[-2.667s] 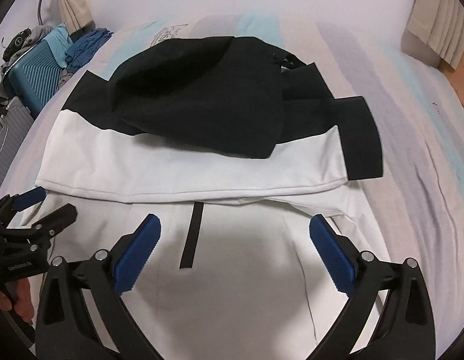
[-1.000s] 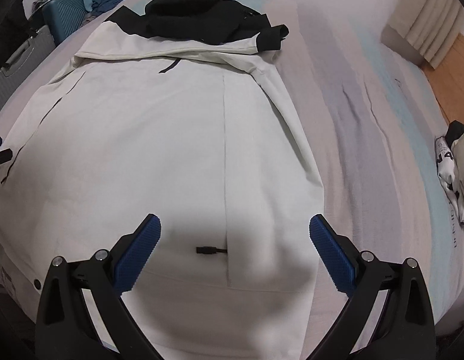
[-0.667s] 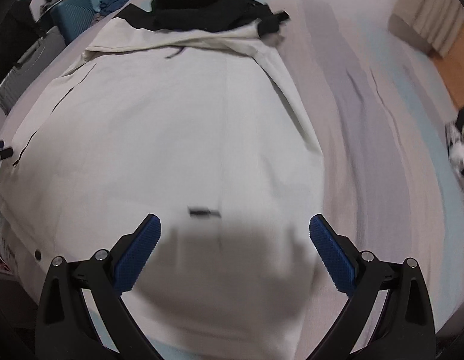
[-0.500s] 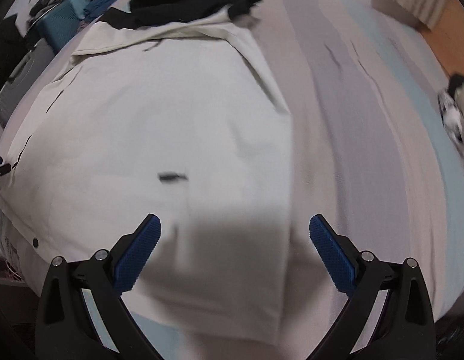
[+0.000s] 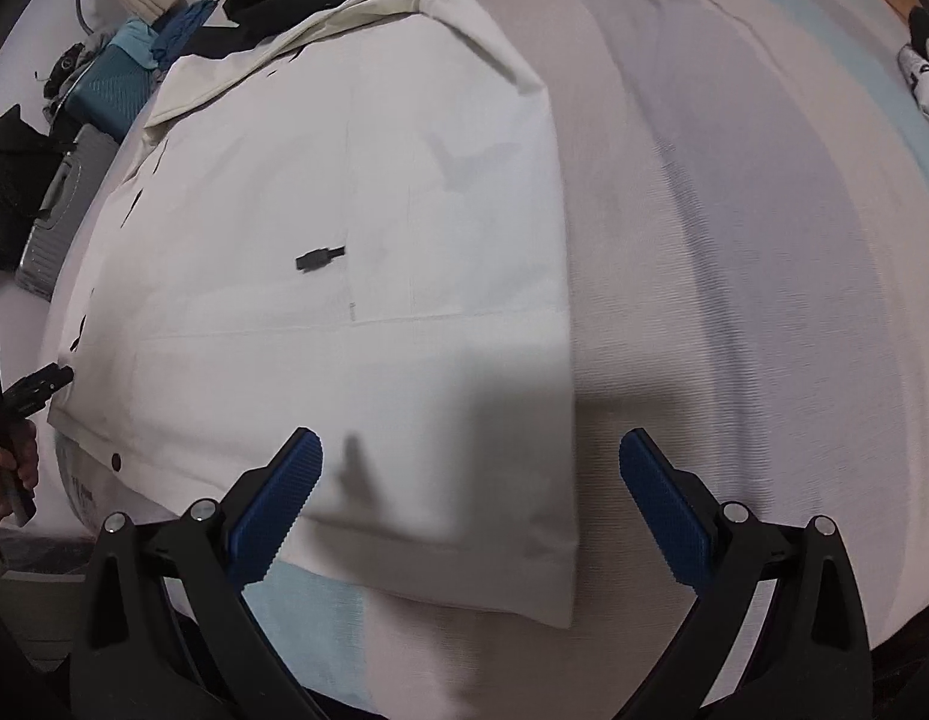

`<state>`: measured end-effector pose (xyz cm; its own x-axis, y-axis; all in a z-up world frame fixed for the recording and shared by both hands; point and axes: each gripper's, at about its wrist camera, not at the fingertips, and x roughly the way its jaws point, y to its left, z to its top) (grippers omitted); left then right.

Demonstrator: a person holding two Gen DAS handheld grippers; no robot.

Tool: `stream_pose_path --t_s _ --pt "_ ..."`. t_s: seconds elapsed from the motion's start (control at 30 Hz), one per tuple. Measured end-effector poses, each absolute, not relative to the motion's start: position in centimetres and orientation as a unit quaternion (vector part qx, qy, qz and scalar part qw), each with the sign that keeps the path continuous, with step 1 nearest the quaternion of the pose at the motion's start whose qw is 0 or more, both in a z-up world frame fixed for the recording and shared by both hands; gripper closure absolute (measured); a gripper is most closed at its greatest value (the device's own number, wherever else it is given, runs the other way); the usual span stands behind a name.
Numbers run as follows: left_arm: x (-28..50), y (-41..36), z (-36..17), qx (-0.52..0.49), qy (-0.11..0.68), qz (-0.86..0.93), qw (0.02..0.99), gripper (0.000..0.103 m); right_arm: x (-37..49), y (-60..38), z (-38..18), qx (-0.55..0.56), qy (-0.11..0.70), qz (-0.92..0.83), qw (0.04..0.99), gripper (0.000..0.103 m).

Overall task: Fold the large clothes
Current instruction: 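Close the left gripper on the white hem while the right gripper grasps it too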

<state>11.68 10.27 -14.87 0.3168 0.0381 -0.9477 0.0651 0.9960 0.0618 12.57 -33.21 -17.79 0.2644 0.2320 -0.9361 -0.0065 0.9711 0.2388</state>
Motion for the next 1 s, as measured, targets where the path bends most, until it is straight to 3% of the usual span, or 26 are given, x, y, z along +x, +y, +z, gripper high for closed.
stream_pose_path --t_s 0.27,0.53,0.83,0.97,1.0 --pt "11.6 12.0 -15.3 0.030 0.591 0.000 0.806 0.006 12.4 -32.2 -19.5 0.080 0.621 0.085 0.775 0.017" --pt "11.7 12.1 -15.5 0.037 0.593 -0.012 0.804 0.006 11.8 -34.3 -19.9 0.112 0.627 0.047 0.770 0.055" --pt "11.5 12.7 -15.7 0.035 0.597 -0.020 0.801 0.006 12.5 -34.1 -20.2 0.116 0.636 0.050 0.762 0.053" --pt "11.6 12.9 -16.0 0.031 0.600 -0.025 0.799 0.006 12.6 -33.0 -19.4 0.096 0.635 0.058 0.765 0.090" --pt "11.6 12.9 -16.0 0.030 0.600 -0.026 0.799 0.006 12.6 -32.7 -19.3 0.093 0.635 0.058 0.765 0.094"
